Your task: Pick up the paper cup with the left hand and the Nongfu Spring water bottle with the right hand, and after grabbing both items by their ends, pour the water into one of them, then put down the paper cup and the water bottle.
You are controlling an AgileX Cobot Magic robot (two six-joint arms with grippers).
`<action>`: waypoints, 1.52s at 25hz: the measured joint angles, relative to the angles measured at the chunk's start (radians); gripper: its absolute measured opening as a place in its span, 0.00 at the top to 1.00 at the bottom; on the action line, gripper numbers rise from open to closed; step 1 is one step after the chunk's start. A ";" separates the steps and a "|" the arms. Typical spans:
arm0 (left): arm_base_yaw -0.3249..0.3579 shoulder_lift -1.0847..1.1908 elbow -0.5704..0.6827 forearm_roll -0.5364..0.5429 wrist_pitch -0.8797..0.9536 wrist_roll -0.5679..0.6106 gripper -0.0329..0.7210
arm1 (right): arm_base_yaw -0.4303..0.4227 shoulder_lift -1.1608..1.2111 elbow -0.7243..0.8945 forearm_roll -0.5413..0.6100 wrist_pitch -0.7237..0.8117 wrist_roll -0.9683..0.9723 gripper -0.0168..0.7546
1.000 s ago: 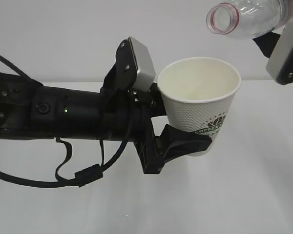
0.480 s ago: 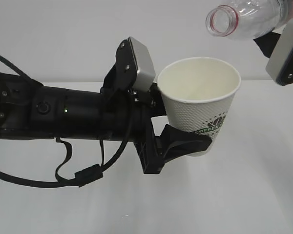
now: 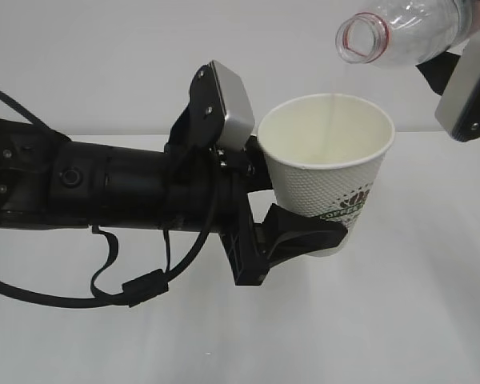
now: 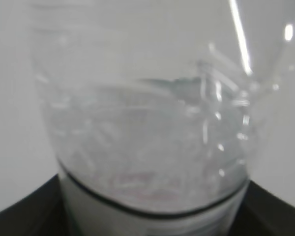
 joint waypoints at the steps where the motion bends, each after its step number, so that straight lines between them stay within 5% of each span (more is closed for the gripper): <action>1: 0.000 0.000 0.000 0.000 0.000 0.000 0.23 | 0.000 0.000 0.000 0.000 0.000 -0.001 0.32; 38: 0.000 0.000 0.000 0.000 0.000 0.000 0.23 | 0.000 0.000 0.000 0.000 0.000 -0.038 0.33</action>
